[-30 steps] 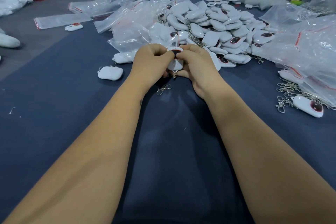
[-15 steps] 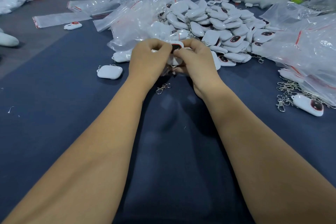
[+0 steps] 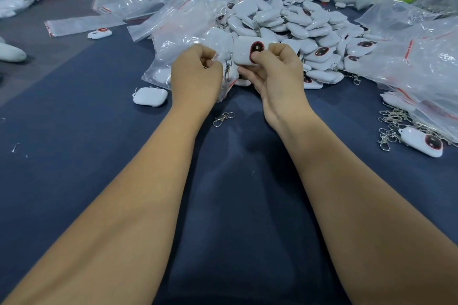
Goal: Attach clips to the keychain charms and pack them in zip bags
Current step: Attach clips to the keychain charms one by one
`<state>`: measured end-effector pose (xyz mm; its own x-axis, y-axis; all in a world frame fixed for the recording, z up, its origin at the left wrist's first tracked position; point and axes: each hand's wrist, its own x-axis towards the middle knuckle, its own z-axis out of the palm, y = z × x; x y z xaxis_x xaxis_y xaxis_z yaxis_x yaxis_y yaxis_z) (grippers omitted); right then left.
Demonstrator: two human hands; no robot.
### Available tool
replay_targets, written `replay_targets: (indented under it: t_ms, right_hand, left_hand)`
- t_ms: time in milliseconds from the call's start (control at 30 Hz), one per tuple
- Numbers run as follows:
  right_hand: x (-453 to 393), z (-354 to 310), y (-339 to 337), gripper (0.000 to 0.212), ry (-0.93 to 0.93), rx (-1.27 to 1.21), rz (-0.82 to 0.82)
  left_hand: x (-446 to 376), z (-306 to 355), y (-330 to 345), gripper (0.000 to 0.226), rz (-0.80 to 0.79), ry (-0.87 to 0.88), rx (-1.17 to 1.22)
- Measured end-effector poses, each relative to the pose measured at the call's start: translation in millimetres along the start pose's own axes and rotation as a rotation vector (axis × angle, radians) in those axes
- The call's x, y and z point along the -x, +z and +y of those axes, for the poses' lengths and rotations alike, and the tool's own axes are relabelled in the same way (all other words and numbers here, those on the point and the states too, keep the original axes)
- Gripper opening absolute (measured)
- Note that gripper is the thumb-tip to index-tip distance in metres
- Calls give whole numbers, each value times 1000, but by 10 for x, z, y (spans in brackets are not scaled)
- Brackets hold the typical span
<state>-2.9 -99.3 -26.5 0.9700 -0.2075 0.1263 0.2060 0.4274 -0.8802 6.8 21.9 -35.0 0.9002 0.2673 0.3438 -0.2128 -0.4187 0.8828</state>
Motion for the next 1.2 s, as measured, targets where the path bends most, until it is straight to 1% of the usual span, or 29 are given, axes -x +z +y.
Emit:
replay_targets:
  t_ms: [100,200,267,333,367,433,500,567,633,700,767,833,900,1000,1067,1133,1200]
  right_hand:
    - [17,43,4,17,-115,361,38]
    - [50,67,-3,22,-252,554,24]
    - [61,81,-6,19,-303,633,4]
    - [60,96,-4,11,-316,697,-34]
    - [58,104,-4,11,-317,743,-58]
    - [56,122,-7,20,-309,829,-103]
    - [63,133,4,25,-319,834,-120]
    - [72,129,23,24,-366,781,-92]
    - [79,113,29,25,-390,718,-40]
    - [65,104,4,30,-359,694,9]
    - [46,108,-36,37,-310,754,28]
    - [23,120,-66,39,-282,860,0]
    - [14,124,-61,43,-294,986,-67]
    - [6,138,-42,58,-380,1274,-233]
    - [14,173,-45,63,-373,1481,-342]
    - [10,205,-61,62,-345,1551,-354]
    - [-4,213,-74,59,-348,1557,-294]
  left_hand:
    - [27,49,-3,18,15,-13,68]
    - [42,60,-9,15,75,26,100]
    - [31,59,-15,11,112,88,76]
    - [34,66,-8,9,119,162,78]
    - [47,74,-4,9,116,197,83]
    - [84,92,2,10,115,250,70]
    - [80,91,0,11,118,249,70]
    - [34,83,-17,11,149,184,110]
    - [-32,74,-46,14,229,75,181]
    - [-75,74,-92,21,360,0,303]
    - [-77,92,-139,21,512,18,426]
    - [-67,104,-163,15,585,74,446]
    - [-59,92,-149,12,536,113,346]
    - [-55,18,-92,17,310,99,76]
    - [-50,-34,-61,21,186,71,-44]
    - [-35,-41,-58,23,143,61,-59]
    - [-14,-9,-71,24,148,66,-12]
